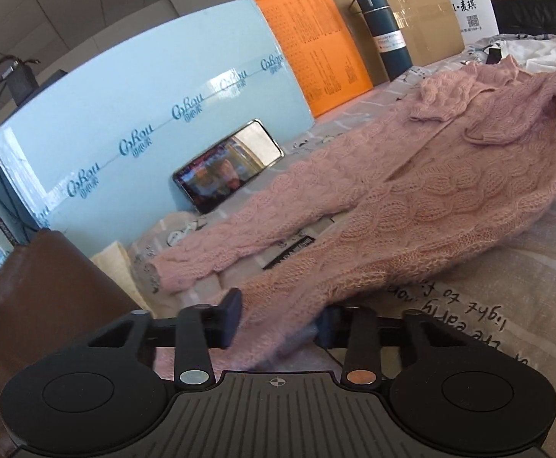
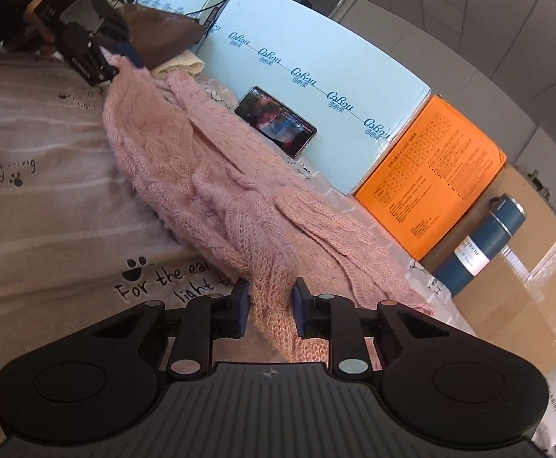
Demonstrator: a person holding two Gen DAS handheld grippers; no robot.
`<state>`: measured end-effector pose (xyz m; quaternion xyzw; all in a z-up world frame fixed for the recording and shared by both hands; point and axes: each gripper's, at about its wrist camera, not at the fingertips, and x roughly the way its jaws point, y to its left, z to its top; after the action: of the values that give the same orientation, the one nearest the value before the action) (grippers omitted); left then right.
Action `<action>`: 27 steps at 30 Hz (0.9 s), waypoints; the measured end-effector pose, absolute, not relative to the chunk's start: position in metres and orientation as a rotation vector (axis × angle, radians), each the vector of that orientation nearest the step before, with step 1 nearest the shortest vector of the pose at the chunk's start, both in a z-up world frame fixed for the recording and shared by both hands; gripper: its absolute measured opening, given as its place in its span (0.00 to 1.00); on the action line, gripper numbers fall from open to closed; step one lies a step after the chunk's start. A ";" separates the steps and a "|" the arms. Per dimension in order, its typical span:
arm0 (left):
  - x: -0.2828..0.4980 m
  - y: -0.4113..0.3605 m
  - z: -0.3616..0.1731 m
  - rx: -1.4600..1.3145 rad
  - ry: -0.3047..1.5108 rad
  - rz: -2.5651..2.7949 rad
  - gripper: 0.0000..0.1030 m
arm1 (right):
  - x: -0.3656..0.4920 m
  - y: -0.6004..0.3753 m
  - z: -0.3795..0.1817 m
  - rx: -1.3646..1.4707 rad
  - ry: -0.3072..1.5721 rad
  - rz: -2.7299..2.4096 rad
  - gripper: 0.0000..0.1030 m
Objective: Fold clothes
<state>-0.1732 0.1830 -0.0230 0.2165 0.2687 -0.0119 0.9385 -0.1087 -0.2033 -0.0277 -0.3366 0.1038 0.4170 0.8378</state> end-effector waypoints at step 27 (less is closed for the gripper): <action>-0.084 0.278 -0.001 -0.133 0.504 -0.067 0.43 | 0.085 -0.186 0.005 -0.139 0.508 0.827 0.20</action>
<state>-0.0840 0.2778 -0.0007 -0.0658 0.2489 -0.0333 0.9657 0.0855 -0.1864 0.0051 -0.0668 0.2441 0.3971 0.8822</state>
